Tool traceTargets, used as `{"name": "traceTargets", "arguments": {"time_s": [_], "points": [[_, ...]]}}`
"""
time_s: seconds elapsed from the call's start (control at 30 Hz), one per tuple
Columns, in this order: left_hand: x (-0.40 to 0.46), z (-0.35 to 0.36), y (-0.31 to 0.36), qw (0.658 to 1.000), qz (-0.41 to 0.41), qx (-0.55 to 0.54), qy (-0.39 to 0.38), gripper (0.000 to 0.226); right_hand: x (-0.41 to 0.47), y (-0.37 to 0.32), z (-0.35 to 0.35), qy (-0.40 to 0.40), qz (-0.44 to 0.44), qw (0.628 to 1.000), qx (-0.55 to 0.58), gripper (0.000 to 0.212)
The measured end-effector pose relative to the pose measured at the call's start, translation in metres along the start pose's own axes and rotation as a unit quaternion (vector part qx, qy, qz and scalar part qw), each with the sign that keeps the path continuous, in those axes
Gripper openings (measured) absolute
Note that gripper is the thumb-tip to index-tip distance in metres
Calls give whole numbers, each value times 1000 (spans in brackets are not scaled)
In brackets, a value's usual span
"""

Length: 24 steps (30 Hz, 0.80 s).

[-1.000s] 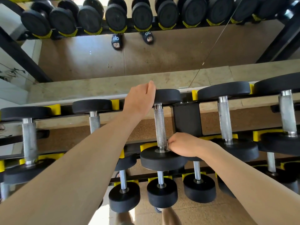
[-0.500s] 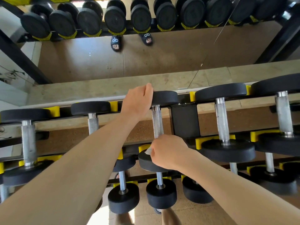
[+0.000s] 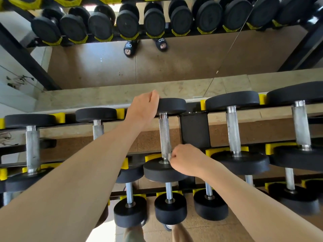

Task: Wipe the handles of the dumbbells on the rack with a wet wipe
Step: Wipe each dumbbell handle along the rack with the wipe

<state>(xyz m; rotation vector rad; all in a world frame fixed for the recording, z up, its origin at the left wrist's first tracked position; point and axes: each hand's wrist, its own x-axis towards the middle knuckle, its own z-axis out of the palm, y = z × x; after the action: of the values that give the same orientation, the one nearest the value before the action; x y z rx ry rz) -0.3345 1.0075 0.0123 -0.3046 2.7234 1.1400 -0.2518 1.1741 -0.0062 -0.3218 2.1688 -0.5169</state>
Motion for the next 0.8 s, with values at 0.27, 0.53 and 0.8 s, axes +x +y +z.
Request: {"name": "traceTargets", "arguments": {"time_s": [0.27,0.53,0.8], "points": [[-2,-3,4,1000,0,20,-14,51,-20,-4,-20,129,-76,972,183,31],[5,-2,21,993,-1,112,-33,40,-41,48,-57,346,-35,937,-43,32],[9,53,107,981,174,46,-78,41,-47,93,-79,381,-38,888,-256,30]]}}
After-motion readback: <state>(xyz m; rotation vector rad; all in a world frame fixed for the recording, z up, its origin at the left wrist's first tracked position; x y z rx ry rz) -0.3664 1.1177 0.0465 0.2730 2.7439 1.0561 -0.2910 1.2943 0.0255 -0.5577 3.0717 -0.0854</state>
